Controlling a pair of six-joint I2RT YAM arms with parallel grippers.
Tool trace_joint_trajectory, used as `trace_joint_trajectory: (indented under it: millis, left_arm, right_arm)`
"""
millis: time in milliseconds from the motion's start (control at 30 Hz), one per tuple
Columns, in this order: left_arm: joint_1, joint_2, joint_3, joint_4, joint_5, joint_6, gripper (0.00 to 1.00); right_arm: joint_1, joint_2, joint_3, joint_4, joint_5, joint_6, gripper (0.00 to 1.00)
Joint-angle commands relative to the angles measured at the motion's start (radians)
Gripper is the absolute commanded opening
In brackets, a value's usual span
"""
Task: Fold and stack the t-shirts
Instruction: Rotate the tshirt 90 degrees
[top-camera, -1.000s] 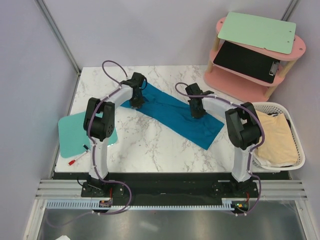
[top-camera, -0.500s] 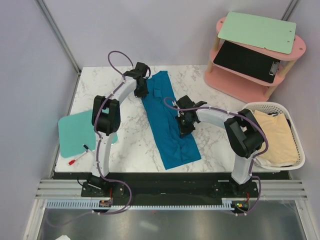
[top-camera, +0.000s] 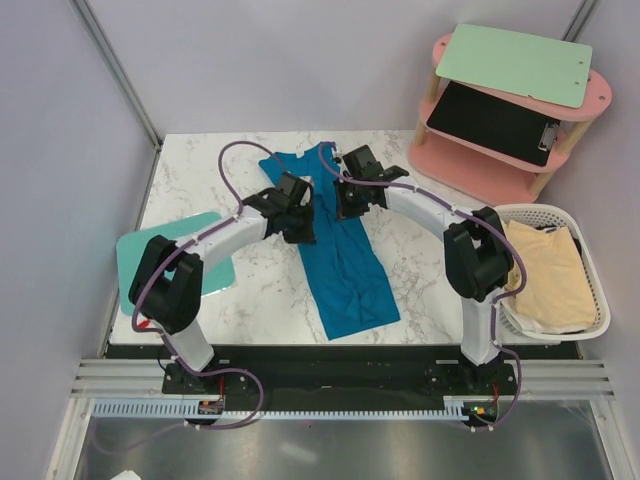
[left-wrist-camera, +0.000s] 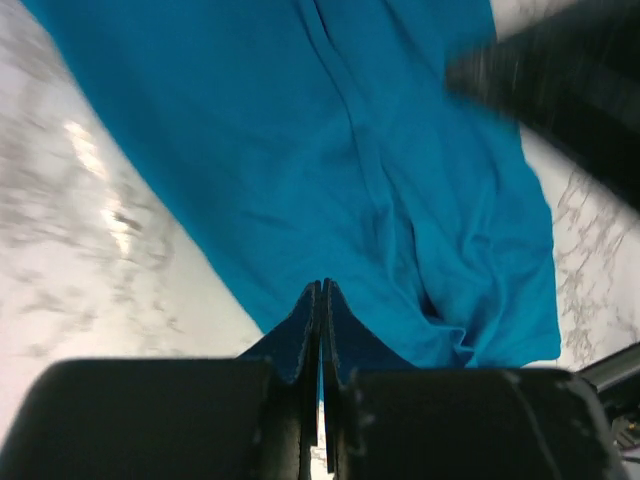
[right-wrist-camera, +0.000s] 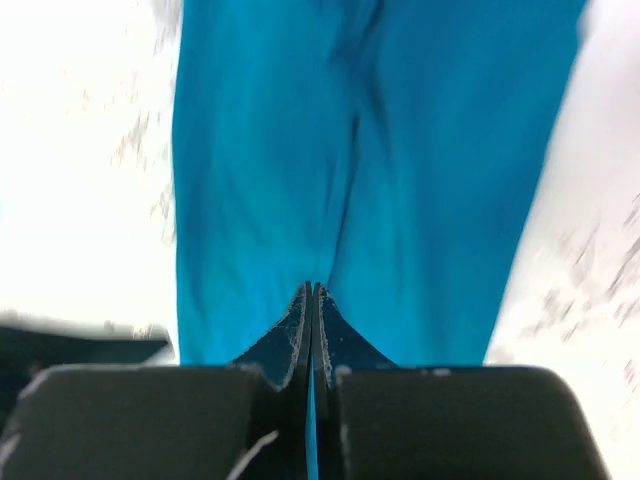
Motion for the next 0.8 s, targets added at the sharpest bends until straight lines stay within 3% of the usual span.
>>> trace_joint_trajectory:
  millis: [0, 200, 400, 767]
  left_arm:
    - [-0.075, 0.000, -0.147, 0.141, 0.102, -0.117, 0.02]
    - [-0.173, 0.013, -0.269, 0.257, 0.145, -0.237, 0.02]
    - [-0.233, 0.036, -0.315, 0.277, 0.139, -0.298, 0.02]
    - [-0.229, -0.059, -0.410, 0.097, 0.024, -0.308, 0.02]
  right_arm:
    - [-0.052, 0.141, 0.156, 0.065, 0.034, 0.031, 0.00]
    - [-0.075, 0.273, 0.291, 0.120, 0.078, 0.045, 0.00]
    - [-0.081, 0.328, 0.307, 0.186, 0.120, 0.032, 0.00]
    - [-0.106, 0.296, 0.164, 0.169, 0.218, 0.029, 0.00]
